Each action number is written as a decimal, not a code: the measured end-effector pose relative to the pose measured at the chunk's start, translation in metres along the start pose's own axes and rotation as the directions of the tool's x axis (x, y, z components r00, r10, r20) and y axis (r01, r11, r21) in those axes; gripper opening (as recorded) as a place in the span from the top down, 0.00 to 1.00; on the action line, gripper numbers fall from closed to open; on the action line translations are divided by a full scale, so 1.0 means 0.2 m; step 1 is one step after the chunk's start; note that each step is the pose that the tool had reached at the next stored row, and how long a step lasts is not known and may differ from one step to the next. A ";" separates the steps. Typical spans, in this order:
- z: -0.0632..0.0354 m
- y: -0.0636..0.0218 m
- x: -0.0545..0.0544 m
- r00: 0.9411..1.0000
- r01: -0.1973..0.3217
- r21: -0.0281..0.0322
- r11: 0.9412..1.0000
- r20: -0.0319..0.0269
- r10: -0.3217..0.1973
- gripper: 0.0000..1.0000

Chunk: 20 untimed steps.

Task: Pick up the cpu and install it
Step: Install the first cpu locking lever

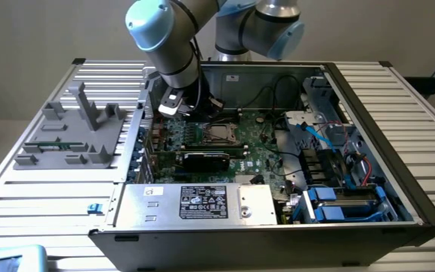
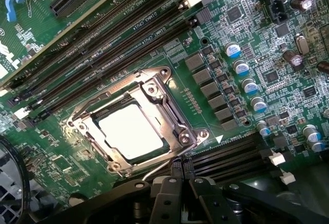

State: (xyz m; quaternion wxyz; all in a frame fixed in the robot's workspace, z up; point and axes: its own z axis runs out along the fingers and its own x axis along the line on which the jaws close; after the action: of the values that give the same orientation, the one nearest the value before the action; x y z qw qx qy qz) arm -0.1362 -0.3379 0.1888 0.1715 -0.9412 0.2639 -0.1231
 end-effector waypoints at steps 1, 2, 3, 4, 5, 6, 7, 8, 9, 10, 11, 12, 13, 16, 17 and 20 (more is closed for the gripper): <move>0.001 0.000 0.00 1.000 -0.002 0.000 1.000 -0.001 0.002 0.89; 0.002 0.000 0.00 1.000 -0.004 -0.001 1.000 -0.002 0.004 0.89; 0.003 0.000 0.00 1.000 -0.006 -0.001 1.000 -0.002 0.006 0.89; 0.004 0.000 0.00 1.000 -0.007 -0.001 1.000 -0.003 0.007 0.89; 0.004 0.001 0.00 1.000 -0.009 -0.001 1.000 -0.004 0.009 0.89; 0.005 0.001 0.00 1.000 -0.011 -0.002 1.000 -0.005 0.011 0.89; 0.005 0.000 0.00 1.000 -0.014 -0.002 1.000 -0.006 0.014 0.89; 0.006 0.000 0.00 1.000 -0.016 -0.002 1.000 -0.007 0.016 0.89; 0.006 0.000 0.00 1.000 -0.018 -0.003 1.000 -0.008 0.018 0.89; 0.007 -0.001 0.00 1.000 -0.021 -0.003 1.000 -0.009 0.021 0.89; 0.008 -0.001 0.01 1.000 -0.023 -0.004 1.000 -0.010 0.023 0.89; 0.008 -0.002 0.01 1.000 -0.026 -0.004 1.000 -0.011 0.026 0.89; 0.009 -0.003 0.01 1.000 -0.029 -0.004 1.000 -0.012 0.029 0.89; 0.011 -0.006 0.01 0.999 -0.037 -0.006 0.999 -0.016 0.037 0.89; 0.011 -0.007 0.02 0.999 -0.041 -0.006 0.999 -0.017 0.040 0.89; 0.013 -0.010 0.02 0.999 -0.050 -0.007 0.999 -0.021 0.050 0.89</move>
State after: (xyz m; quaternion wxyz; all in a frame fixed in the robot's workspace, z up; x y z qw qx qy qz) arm -0.1311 -0.3379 0.1877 0.1680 -0.9336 0.2895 -0.1278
